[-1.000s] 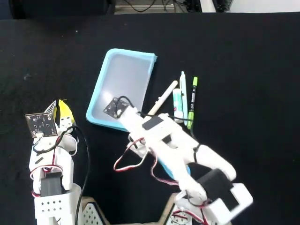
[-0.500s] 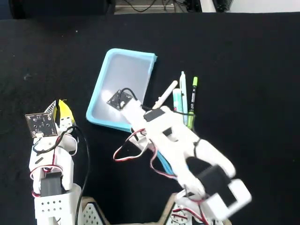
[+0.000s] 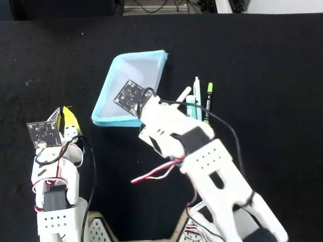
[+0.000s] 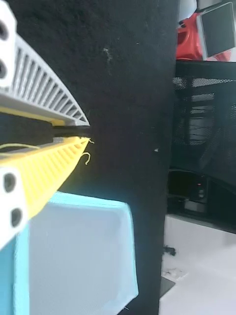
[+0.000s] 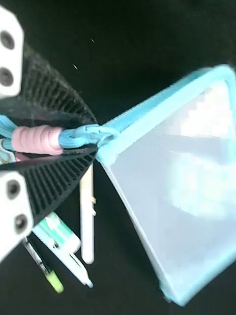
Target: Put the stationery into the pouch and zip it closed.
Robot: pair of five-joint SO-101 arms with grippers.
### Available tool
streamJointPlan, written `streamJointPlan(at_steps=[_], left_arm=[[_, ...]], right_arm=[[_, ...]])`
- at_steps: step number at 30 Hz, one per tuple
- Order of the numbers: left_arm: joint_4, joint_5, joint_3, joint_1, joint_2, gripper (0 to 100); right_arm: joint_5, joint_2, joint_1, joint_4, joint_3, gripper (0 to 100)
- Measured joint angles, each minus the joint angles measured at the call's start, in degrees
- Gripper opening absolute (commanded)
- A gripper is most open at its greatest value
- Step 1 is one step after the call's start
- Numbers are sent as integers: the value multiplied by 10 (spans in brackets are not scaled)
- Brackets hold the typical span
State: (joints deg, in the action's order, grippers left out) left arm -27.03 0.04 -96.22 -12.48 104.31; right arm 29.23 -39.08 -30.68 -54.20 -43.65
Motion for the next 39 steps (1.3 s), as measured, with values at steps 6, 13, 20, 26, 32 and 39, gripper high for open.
streamJointPlan(at_steps=[6, 13, 20, 26, 32, 39], left_arm=[[22, 0, 0, 0, 0, 55], [25, 0, 0, 0, 0, 55], [25, 0, 0, 0, 0, 55], [25, 0, 0, -4, 0, 55], [25, 0, 0, -4, 0, 55], [25, 0, 0, -4, 0, 55]], right_arm=[[31, -68, 0, 21, -1, 10], [37, -110, 0, 69, -1, 10], [38, -133, 0, 68, -69, 10], [5, -144, -1, -47, -154, 11], [-2, -144, 10, -123, -211, 11], [65, -110, 132, -128, -210, 11]])
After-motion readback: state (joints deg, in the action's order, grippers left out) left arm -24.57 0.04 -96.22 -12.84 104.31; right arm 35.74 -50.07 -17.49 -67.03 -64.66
